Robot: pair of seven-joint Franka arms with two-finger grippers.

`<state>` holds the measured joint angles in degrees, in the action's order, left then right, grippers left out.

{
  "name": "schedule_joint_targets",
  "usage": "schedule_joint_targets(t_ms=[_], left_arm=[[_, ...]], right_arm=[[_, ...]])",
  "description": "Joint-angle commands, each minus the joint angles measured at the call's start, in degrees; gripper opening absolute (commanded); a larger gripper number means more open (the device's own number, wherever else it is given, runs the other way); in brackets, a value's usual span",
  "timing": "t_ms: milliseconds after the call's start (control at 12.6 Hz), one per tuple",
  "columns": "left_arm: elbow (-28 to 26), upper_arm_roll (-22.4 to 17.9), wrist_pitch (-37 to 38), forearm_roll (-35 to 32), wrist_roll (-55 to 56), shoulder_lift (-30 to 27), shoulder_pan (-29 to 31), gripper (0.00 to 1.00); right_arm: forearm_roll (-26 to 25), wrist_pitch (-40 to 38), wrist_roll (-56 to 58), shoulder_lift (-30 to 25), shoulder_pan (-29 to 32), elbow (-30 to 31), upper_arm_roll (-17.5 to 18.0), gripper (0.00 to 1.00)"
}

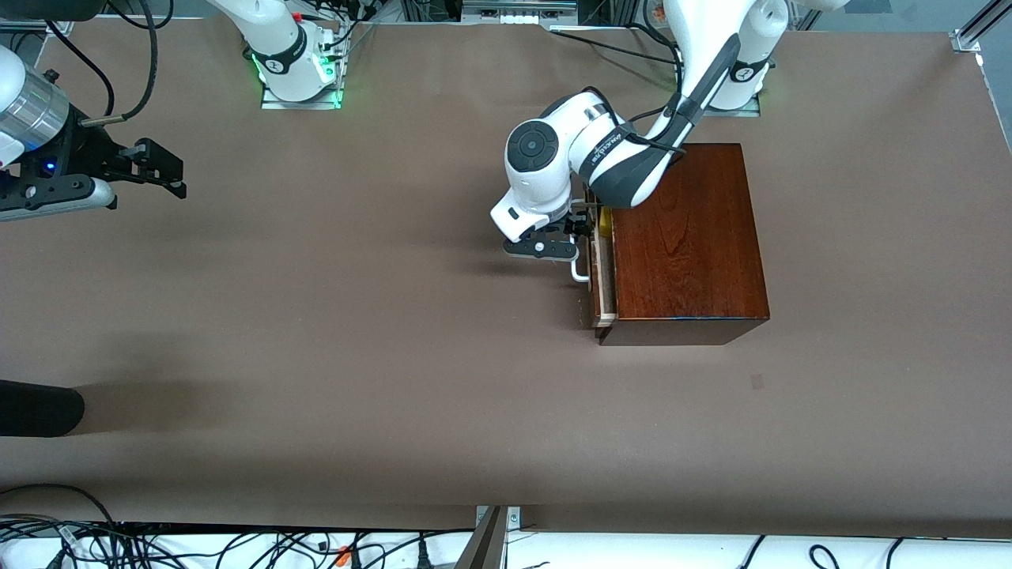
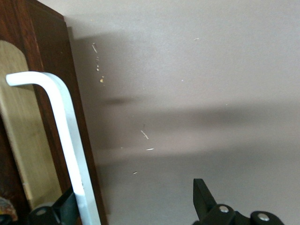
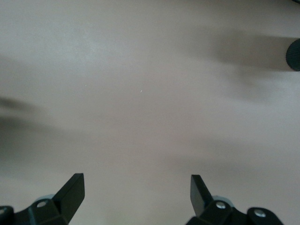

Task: Open drawer, take yellow block, close drawer
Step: 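Pull the drawer open with the left gripper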

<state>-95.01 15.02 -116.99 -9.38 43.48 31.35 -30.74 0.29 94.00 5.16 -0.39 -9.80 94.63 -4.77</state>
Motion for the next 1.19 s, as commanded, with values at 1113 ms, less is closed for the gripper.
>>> schedule_joint_targets(t_ms=[1113], left_arm=[[11.2,-0.1,0.1,-0.9,-1.3,5.1,-5.1,1.00]], right_arm=[[0.6,-0.6,-0.1,0.6,0.1,-1.1,-0.2,1.00]])
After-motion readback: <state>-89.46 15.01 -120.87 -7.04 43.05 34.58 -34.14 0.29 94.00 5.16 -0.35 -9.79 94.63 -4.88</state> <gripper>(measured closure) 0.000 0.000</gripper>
